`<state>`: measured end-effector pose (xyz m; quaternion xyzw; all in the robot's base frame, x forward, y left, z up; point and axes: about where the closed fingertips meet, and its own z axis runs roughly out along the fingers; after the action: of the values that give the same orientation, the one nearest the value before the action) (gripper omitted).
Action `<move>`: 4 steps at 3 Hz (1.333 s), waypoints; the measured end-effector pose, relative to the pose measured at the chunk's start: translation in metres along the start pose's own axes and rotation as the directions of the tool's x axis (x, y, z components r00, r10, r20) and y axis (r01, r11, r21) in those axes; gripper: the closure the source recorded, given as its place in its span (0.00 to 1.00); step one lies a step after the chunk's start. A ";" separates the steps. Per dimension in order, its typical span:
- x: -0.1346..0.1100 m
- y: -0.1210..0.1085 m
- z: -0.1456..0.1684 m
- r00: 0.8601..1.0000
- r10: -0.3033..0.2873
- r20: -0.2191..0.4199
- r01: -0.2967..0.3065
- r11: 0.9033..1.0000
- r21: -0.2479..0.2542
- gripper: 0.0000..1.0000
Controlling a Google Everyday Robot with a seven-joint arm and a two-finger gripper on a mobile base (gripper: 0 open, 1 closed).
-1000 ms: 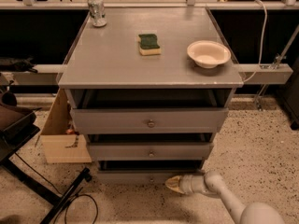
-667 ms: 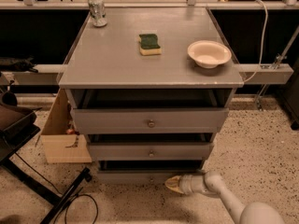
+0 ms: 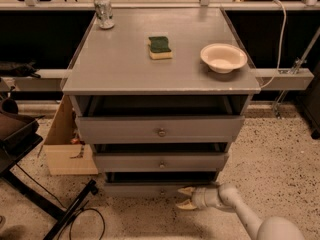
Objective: Close bottom drawer
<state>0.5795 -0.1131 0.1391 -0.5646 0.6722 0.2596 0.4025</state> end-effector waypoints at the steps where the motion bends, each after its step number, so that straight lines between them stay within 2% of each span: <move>1: 0.000 0.000 0.000 1.000 0.000 0.000 0.000 1.000 0.000 0.00; 2: 0.000 0.000 0.000 1.000 0.000 0.000 0.000 1.000 0.000 0.00; 3: 0.000 0.000 0.000 1.000 0.000 0.000 0.000 1.000 0.000 0.19; 4: -0.005 0.009 -0.002 1.000 -0.014 -0.019 0.014 1.000 0.000 0.43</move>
Offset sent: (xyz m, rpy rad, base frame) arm 0.0000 0.0000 0.0000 0.0000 0.0000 0.0000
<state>0.5703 -0.1093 0.1436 -0.5717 0.6720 0.2516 0.3979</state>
